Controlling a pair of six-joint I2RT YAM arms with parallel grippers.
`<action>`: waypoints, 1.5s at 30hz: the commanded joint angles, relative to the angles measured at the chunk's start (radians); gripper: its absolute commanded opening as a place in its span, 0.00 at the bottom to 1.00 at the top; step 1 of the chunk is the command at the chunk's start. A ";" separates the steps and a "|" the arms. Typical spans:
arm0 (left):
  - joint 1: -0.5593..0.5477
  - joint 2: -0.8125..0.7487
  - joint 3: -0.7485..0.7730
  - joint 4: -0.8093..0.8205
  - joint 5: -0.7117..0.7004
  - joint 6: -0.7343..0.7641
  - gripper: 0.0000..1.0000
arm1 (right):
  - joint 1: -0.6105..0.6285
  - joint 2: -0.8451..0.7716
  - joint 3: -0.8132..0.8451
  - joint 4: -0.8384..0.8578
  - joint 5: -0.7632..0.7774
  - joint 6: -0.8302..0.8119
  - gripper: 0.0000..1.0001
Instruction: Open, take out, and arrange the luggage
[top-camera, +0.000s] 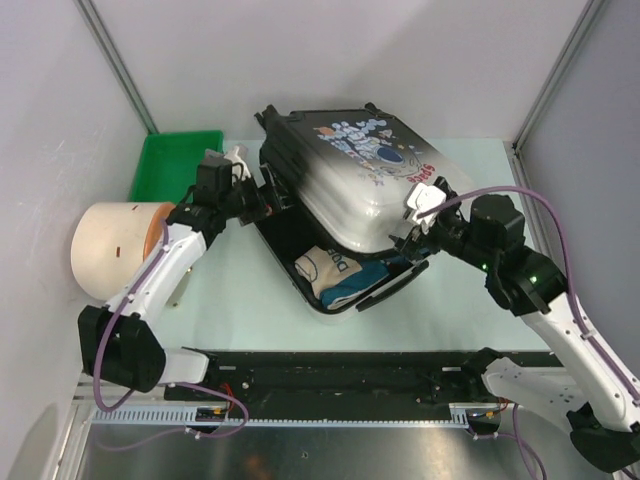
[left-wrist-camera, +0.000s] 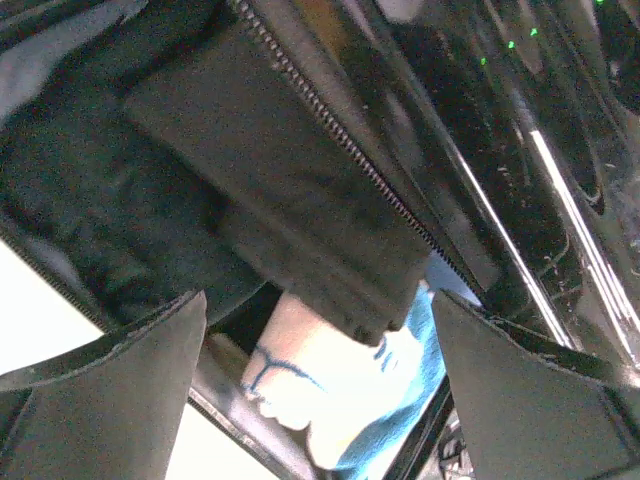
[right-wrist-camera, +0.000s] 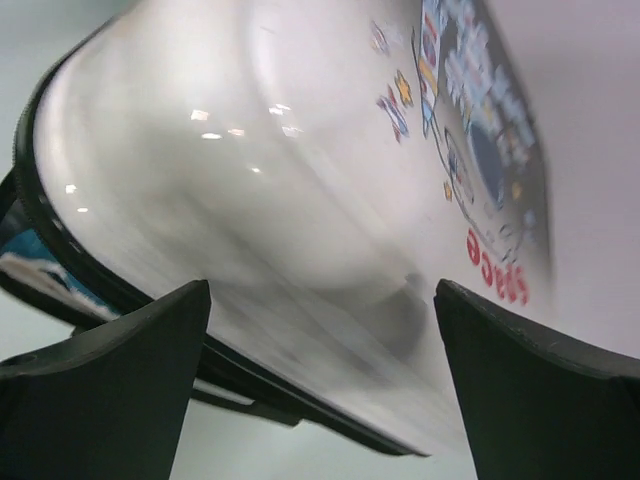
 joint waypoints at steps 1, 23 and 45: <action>-0.048 0.022 0.098 0.111 0.088 -0.052 1.00 | 0.105 -0.050 0.022 0.172 0.139 -0.124 1.00; -0.068 0.165 0.318 0.111 0.082 -0.074 1.00 | 0.647 0.047 -0.183 0.623 0.591 -0.954 1.00; 0.018 -0.105 -0.077 0.106 -0.002 -0.137 1.00 | 0.332 0.245 -0.271 1.275 0.593 -1.340 0.00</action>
